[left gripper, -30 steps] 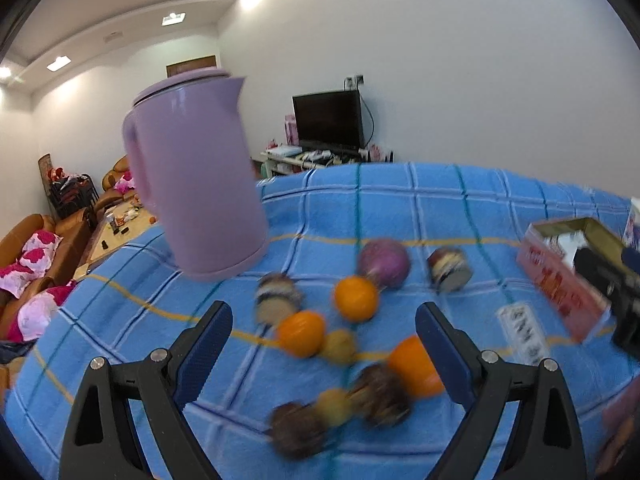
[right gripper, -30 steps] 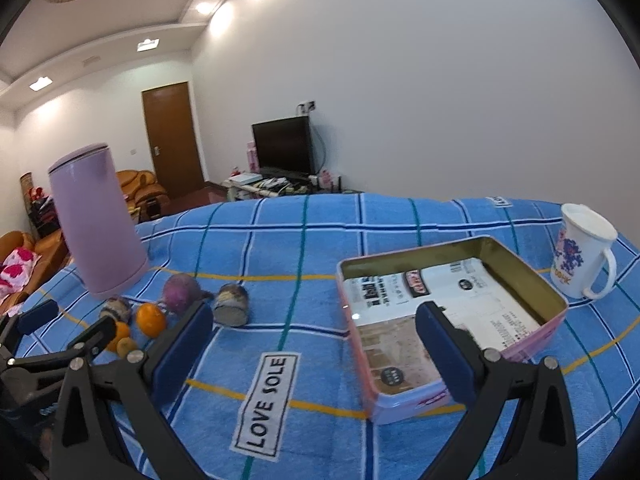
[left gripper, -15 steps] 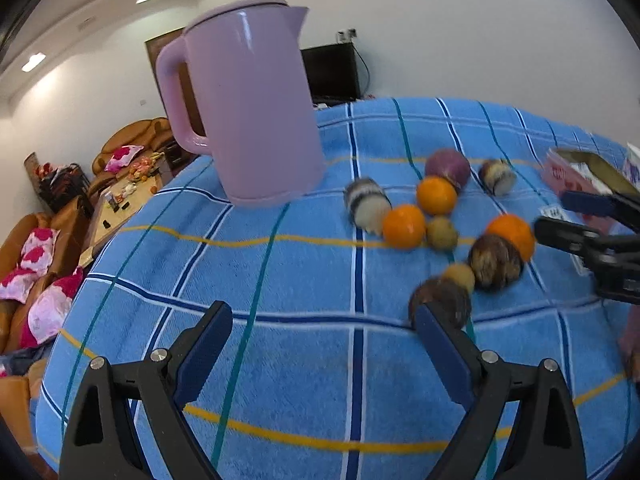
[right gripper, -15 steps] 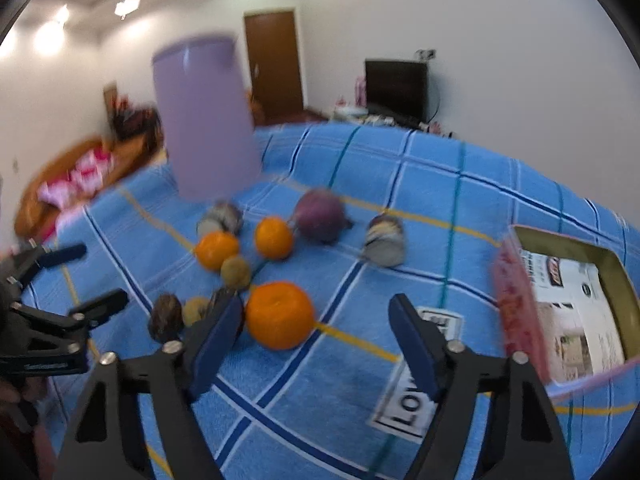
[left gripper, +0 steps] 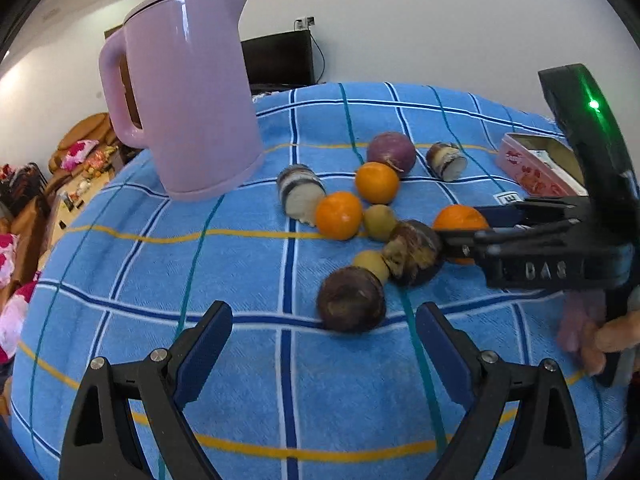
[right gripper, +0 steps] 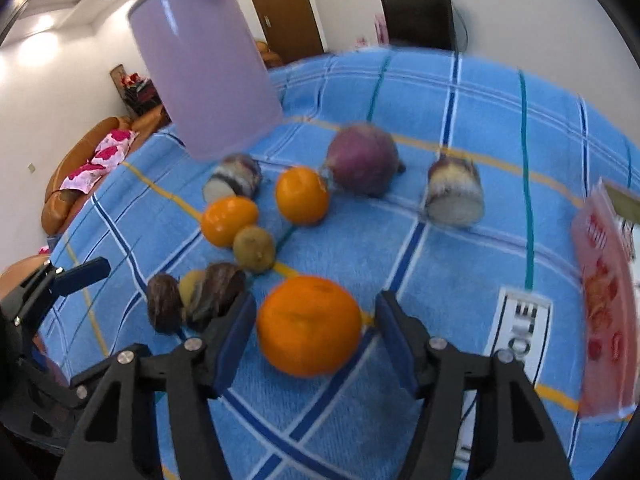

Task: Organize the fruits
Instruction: 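Grasp the dark mangosteen with the left tool while the right tool grasps an orange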

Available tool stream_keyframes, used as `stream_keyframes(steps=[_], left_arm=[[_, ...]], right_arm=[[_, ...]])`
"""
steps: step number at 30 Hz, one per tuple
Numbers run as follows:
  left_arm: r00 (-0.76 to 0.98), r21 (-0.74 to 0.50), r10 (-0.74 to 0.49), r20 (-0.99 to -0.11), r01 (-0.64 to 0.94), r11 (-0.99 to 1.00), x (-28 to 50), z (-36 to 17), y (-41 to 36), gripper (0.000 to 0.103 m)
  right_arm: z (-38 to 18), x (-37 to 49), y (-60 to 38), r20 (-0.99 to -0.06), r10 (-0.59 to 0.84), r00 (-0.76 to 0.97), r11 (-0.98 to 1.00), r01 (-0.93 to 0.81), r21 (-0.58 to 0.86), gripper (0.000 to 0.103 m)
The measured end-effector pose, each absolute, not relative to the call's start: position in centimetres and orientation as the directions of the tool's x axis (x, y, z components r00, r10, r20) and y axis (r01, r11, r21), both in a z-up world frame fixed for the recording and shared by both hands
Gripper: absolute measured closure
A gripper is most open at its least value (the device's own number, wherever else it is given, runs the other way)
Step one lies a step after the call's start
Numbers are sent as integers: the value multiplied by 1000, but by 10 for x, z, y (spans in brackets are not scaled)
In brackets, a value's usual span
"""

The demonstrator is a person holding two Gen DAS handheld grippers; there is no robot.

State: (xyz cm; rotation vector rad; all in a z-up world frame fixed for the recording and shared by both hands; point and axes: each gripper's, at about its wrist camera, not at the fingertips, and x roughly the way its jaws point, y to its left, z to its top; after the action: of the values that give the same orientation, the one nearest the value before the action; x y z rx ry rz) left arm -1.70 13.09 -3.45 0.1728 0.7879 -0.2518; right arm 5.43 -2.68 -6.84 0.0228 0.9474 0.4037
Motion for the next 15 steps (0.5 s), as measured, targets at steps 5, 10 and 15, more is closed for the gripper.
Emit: stream_keyframes(steps=[5, 10, 15], left_arm=[[661, 27, -160, -733, 263, 964, -1, -41, 135, 9], [647, 43, -155, -747, 279, 959, 7, -48, 125, 28], [620, 13, -174, -765, 284, 959, 13, -52, 124, 62]], right_arm=[[-68, 44, -27, -780, 314, 541, 933, -326, 150, 52], [-60, 33, -51, -757, 319, 571, 940, -291, 176, 52], [-57, 35, -56, -737, 317, 596, 945, -263, 194, 52]])
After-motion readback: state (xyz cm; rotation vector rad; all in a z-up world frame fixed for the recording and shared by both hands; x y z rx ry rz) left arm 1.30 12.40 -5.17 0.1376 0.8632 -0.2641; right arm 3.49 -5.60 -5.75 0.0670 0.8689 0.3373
